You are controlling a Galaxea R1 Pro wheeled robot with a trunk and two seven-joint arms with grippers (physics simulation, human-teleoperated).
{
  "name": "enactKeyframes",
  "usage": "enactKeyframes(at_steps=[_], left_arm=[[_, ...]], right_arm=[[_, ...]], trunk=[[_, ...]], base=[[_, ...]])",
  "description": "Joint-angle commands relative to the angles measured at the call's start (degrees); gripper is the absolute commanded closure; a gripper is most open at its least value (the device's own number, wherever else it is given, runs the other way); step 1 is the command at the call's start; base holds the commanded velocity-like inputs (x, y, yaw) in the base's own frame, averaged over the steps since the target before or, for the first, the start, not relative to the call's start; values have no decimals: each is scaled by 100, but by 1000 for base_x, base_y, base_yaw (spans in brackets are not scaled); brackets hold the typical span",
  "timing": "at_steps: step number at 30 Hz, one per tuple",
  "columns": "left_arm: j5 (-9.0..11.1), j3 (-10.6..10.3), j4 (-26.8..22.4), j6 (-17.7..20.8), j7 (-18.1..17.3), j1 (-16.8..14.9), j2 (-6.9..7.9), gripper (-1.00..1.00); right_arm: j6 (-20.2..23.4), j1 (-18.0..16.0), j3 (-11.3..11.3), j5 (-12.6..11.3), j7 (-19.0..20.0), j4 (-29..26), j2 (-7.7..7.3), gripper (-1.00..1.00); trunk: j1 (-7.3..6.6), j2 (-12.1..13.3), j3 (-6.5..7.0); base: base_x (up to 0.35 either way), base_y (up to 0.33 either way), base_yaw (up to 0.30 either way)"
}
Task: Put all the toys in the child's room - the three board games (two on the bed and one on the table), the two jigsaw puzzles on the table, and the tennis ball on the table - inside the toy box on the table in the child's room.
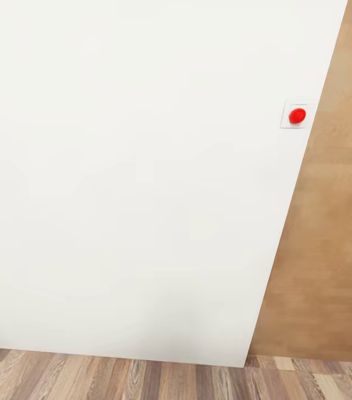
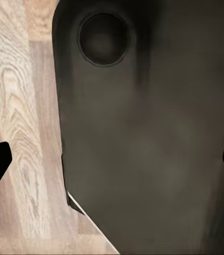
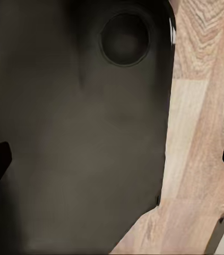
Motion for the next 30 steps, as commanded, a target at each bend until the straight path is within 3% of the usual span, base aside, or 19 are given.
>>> enactKeyframes(at_steps=[1,4,9,24,30], left_arm=[[0,0,0,0,0,-1,0,-100],[9,9,-26,9,0,-10,-88,-100],[9,11,-26,-6,0,-10,-84,-100],[9,9,-26,-455,0,-10,-49,-100],[9,4,-26,-565,0,-10,-52,-100]], right_arm=[[0,-1,0,0,0,0,0,-100],[83,-10,7,-18,-9,5,97,-100],[83,-10,-3,-14,-9,2,109,-100],[80,-10,14,33,-9,1,62,-100],[85,-10,11,-12,-9,8,62,-100]], trunk=[[0,-1,-3],[0,-1,-3],[0,-1,-3],[0,-1,-3],[0,-1,-3]], base=[[0,0,0],[0,0,0],[0,0,0],[0,0,0],[0,0,-145]])
